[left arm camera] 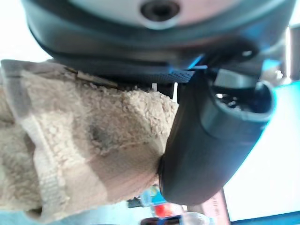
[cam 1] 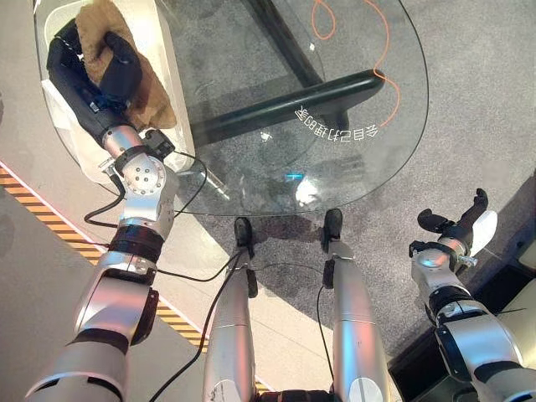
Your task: Wipe the table with a cloth and put it in the basket.
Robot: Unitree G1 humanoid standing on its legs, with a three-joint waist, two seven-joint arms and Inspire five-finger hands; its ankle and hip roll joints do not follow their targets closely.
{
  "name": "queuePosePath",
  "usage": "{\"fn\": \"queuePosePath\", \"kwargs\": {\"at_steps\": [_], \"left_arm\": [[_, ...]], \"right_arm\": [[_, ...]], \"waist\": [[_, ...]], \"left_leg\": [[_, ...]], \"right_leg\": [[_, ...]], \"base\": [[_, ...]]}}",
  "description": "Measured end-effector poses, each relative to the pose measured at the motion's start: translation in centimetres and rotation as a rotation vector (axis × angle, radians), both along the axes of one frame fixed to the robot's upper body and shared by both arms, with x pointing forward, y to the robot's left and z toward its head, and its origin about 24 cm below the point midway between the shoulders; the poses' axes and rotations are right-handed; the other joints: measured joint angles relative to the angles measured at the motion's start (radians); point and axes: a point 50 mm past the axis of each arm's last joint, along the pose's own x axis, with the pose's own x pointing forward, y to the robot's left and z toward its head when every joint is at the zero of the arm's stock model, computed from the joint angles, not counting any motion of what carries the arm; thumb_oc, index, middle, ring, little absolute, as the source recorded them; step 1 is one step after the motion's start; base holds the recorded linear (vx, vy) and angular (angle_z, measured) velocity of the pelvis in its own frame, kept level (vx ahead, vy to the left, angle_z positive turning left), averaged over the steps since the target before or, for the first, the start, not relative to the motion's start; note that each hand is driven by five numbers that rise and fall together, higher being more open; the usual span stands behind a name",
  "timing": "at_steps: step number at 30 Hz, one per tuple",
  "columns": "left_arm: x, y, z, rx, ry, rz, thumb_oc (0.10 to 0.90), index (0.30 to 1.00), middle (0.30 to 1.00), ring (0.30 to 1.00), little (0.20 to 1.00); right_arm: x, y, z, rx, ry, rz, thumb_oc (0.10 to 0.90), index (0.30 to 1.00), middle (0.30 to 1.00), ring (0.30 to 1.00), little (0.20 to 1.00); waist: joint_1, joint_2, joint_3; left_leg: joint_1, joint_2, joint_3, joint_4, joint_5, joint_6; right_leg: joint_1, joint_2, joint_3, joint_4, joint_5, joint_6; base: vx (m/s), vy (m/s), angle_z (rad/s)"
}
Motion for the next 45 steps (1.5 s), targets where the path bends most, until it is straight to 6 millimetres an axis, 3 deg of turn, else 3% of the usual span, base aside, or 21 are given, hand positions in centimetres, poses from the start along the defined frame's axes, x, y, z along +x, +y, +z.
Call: {"fn": "queuePosePath", "kwargs": {"at_steps": [11,22,34,35,36,38,39,40,45], "left_arm": [[0.7,0.6,-1.5,0.053,0.136,0.079,0.100,0.300,0.300,0.300,0.200],[1.6,1.8,-0.8,0.164,0.293,0.192,0.100,0.300,0.300,0.300,0.200],[1.8,3.1,-1.3,0.190,0.447,0.251,0.100,0.300,0.300,0.300,0.200],[1.8,3.2,-1.4,0.190,0.452,0.252,0.122,0.319,0.319,0.319,0.222],[1.8,3.3,-1.5,0.192,0.460,0.248,0.300,0.472,0.472,0.472,0.400],[1.9,3.3,-1.6,0.198,0.472,0.235,0.385,0.545,0.545,0.545,0.485],[1.9,3.3,-1.7,0.204,0.479,0.224,0.644,0.766,0.766,0.766,0.744],[2.0,3.3,-1.7,0.208,0.486,0.221,0.800,0.900,0.900,0.900,0.900],[2.1,3.2,-1.2,0.218,0.485,0.208,0.800,0.900,0.900,0.900,0.900]], "right_arm": [[0.1,0.2,-0.3,-0.013,0.035,0.031,0.800,0.900,0.900,0.900,0.900],[0.6,0.7,0.1,-0.028,0.035,0.064,0.800,0.900,0.900,0.900,0.900],[0.8,0.9,0.3,-0.034,0.031,0.072,0.800,0.900,0.900,0.900,0.900],[0.8,0.9,0.3,-0.036,0.031,0.073,0.800,0.900,0.900,0.900,0.900],[0.8,0.9,0.3,-0.037,0.031,0.075,0.800,0.900,0.900,0.900,0.900],[0.8,1.0,0.4,-0.038,0.030,0.076,0.800,0.900,0.900,0.900,0.900],[0.9,1.0,0.4,-0.038,0.029,0.076,0.800,0.900,0.900,0.900,0.900],[0.9,1.0,0.4,-0.038,0.027,0.077,0.800,0.900,0.900,0.900,0.900],[1.1,1.1,0.6,-0.040,0.022,0.081,0.800,0.900,0.900,0.900,0.900]], "waist": [[-0.009,0.000,0.000],[-0.032,-0.027,0.000],[-0.040,-0.028,0.000],[-0.041,-0.028,0.000],[-0.042,-0.028,0.000],[-0.043,-0.028,0.000],[-0.044,-0.028,0.000],[-0.046,-0.028,-0.001],[-0.050,-0.029,-0.001]], "left_leg": [[-0.002,0.001,0.002,-0.003,0.000,0.000],[-0.018,0.005,0.005,-0.014,0.002,-0.003],[-0.019,0.005,0.005,-0.017,0.002,-0.004],[-0.019,0.005,0.005,-0.018,0.002,-0.004],[-0.020,0.005,0.005,-0.018,0.002,-0.004],[-0.022,0.005,0.005,-0.019,0.002,-0.004],[-0.023,0.005,0.005,-0.019,0.002,-0.004],[-0.025,0.005,0.005,-0.019,0.002,-0.004],[-0.035,0.005,0.006,-0.019,0.002,-0.004]], "right_leg": [[-0.005,0.001,0.002,0.000,0.000,-0.001],[-0.024,0.005,0.002,-0.011,0.002,-0.004],[-0.024,0.005,0.002,-0.013,0.003,-0.005],[-0.024,0.006,0.002,-0.014,0.003,-0.005],[-0.026,0.006,0.002,-0.015,0.003,-0.005],[-0.027,0.006,0.002,-0.016,0.003,-0.005],[-0.029,0.006,0.002,-0.017,0.003,-0.005],[-0.030,0.006,0.002,-0.017,0.003,-0.005],[-0.040,0.006,0.002,-0.017,0.004,-0.005]], "base": [[0.00,0.018,0.00],[0.00,0.000,0.00],[0.00,0.000,0.00],[0.00,0.000,0.00],[0.00,0.000,0.00],[0.00,0.000,0.00],[0.00,0.000,0.00],[0.00,0.000,0.00],[0.00,0.000,0.00]]}}
